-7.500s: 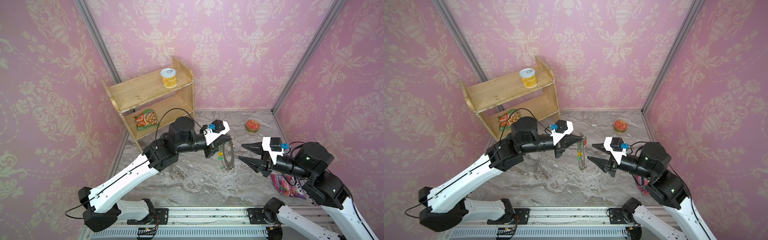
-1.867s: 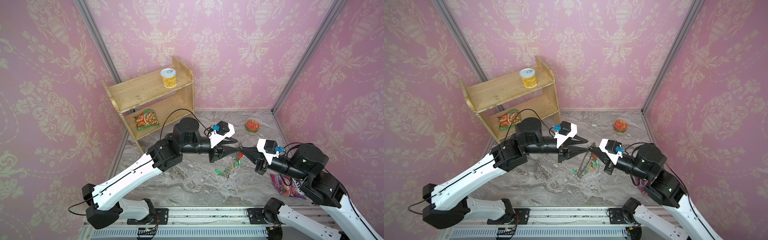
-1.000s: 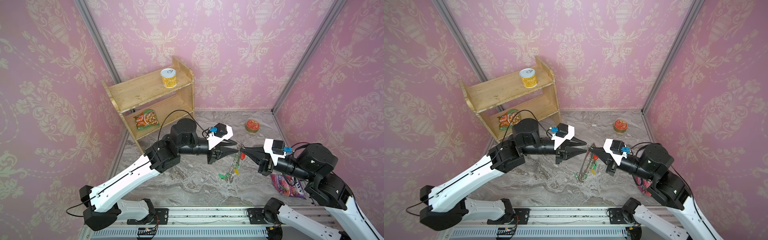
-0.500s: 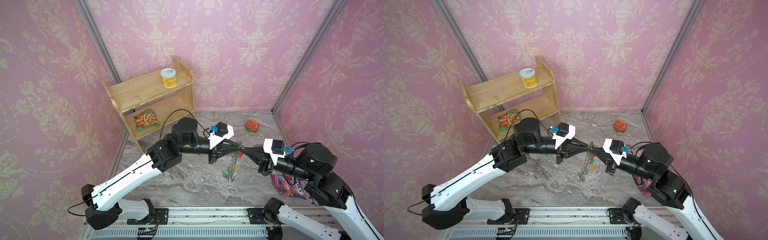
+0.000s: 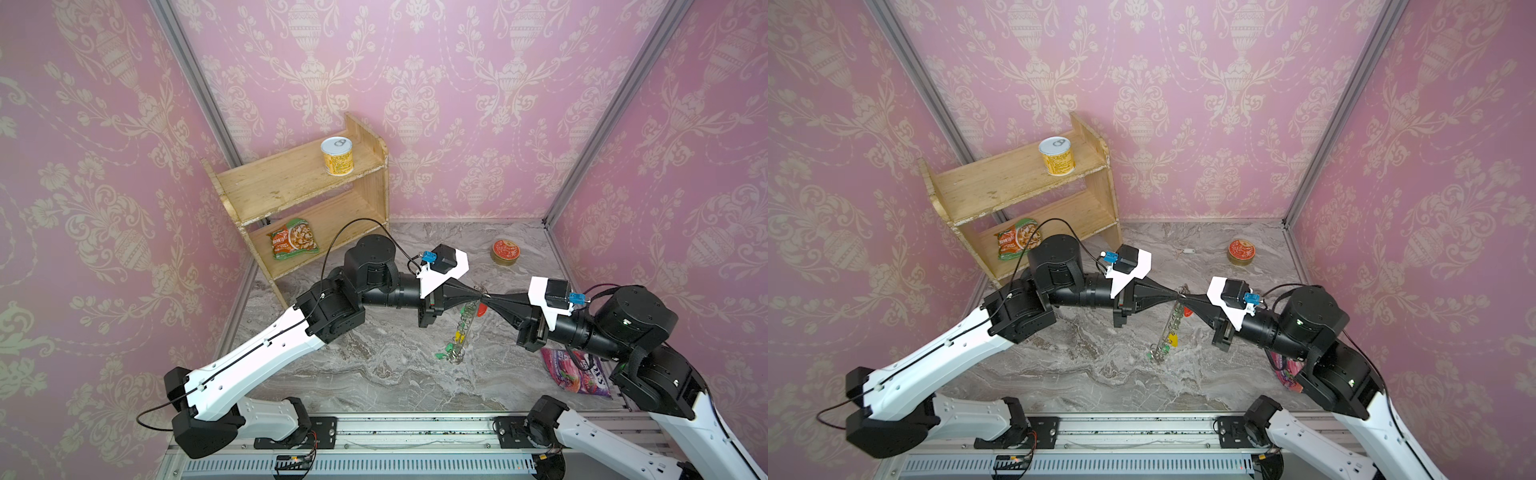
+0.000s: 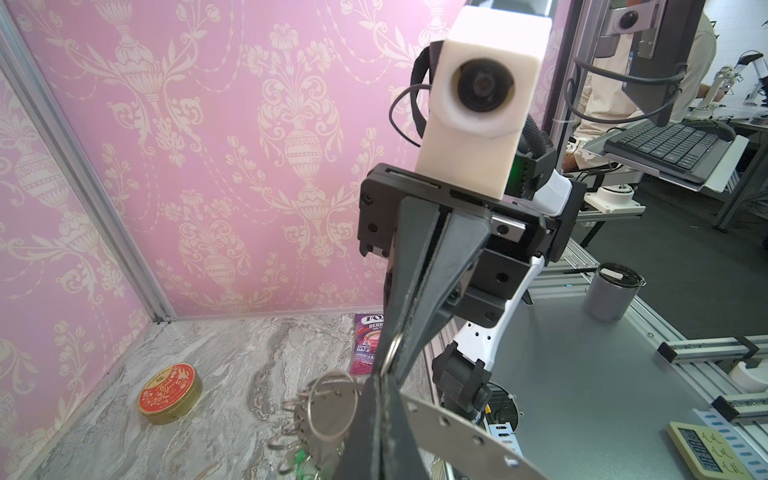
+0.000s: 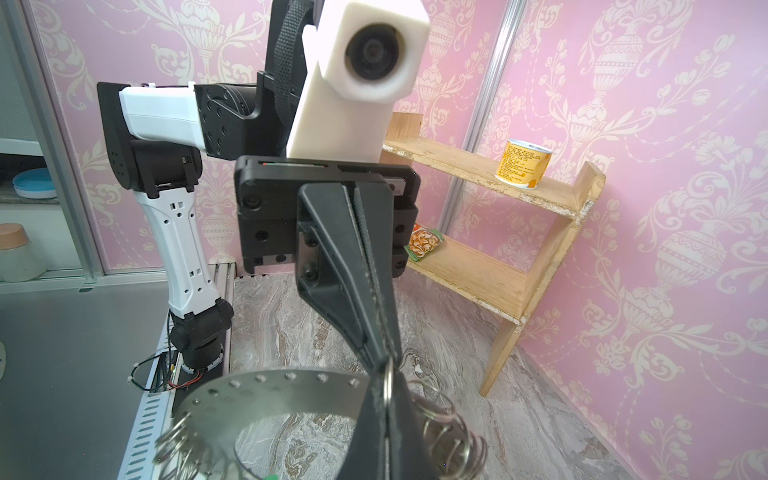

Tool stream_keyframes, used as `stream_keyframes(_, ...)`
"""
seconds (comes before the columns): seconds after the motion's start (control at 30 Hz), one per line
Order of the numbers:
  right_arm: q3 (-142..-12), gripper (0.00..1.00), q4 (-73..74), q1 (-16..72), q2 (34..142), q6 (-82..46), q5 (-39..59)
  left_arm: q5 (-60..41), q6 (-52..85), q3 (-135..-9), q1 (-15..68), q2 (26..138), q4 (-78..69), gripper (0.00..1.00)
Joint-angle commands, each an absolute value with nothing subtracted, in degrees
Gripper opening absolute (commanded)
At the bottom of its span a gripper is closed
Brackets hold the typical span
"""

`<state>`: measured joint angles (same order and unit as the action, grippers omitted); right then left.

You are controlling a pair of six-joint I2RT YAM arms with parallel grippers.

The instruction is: Put the keys on the keyring

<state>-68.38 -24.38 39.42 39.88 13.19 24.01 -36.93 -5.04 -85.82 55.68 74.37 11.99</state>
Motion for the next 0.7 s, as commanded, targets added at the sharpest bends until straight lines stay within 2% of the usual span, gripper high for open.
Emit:
stream_keyframes(0.0, -69.8, 0.0, -21.0, 39.7, 41.1, 11.5, 24.7, -40.5, -5.0, -86.0, 57.8, 75.8, 9.1, 0.0)
stream_keyframes(0.17, -70.4, 0.0, -22.9, 39.7, 41.6, 11.5, 23.2, -38.8, -6.7, -85.6, 57.9, 74.8, 9.3, 0.0)
stream_keyframes(0.47, -72.1, 0.12, -28.3, 39.7, 41.6, 13.1, 20.4, -36.1, -11.0, -88.3, 57.9, 74.1, 17.0, 0.0)
stream_keyframes(0.6, -72.9, 0.22, -30.6, 39.6, 42.0, 13.8, 20.0, -35.5, -12.8, -90.3, 57.9, 74.7, 20.9, 0.0)
stream_keyframes(0.67, -73.2, 0.23, -31.2, 39.7, 42.2, 14.0, 19.7, -35.2, -13.4, -91.1, 57.9, 74.9, 22.2, 0.0)
